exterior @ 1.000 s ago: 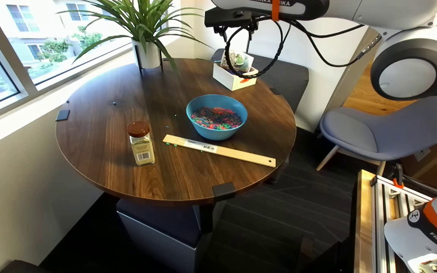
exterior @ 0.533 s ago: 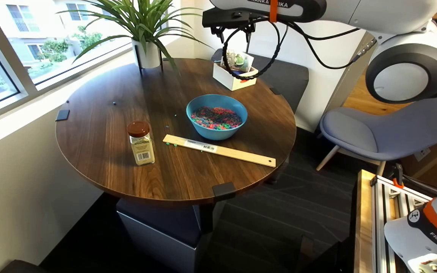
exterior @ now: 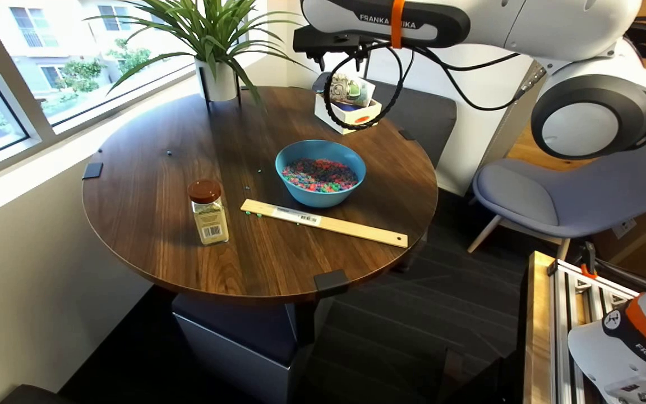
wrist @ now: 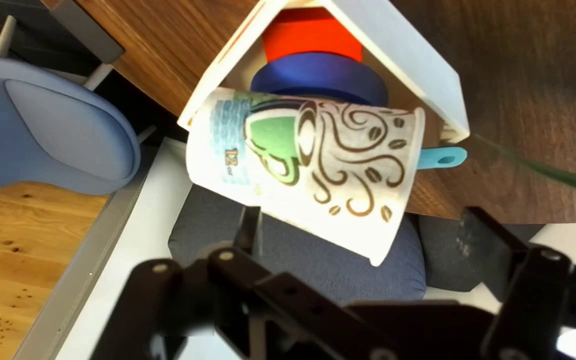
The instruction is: Put the cup on the table
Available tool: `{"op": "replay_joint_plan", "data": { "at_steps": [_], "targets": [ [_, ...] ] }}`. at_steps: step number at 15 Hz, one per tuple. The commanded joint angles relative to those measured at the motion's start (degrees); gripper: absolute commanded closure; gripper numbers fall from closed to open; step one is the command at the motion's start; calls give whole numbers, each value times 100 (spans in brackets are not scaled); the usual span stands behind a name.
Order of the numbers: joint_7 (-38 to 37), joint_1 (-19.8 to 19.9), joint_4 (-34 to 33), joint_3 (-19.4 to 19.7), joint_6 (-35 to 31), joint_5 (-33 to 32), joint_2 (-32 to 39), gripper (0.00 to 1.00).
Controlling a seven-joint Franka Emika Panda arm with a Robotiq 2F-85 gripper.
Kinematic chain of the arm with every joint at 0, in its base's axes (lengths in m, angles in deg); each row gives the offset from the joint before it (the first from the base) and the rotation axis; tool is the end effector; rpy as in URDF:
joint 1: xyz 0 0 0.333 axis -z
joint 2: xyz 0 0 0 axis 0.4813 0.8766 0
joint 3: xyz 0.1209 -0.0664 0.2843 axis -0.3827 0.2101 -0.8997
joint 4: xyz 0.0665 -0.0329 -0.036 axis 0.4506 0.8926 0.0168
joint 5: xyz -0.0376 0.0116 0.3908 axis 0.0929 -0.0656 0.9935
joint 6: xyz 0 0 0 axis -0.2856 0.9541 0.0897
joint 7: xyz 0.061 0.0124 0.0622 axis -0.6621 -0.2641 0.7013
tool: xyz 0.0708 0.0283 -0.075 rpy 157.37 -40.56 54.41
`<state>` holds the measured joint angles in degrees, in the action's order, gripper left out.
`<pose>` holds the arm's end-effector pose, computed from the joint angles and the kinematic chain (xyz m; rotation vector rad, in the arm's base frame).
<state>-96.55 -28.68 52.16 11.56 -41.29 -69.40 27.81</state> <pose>0.7691 -0.1037 0.4798 2.1403 -1.5341 0.4831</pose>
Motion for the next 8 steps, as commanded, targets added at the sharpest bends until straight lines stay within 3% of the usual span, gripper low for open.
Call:
{"op": "replay_joint_plan", "data": {
  "at_steps": [1,5,7,8],
  "targets": [
    [-214,46,-230,68,-99,-12,282,0],
    [-100,7,-222,215,293,-103,353,0],
    [-42,-8,-241,258,462,-109,367,27],
    [-29,-23,-250,286,548,-130,363,34]
  ]
}}
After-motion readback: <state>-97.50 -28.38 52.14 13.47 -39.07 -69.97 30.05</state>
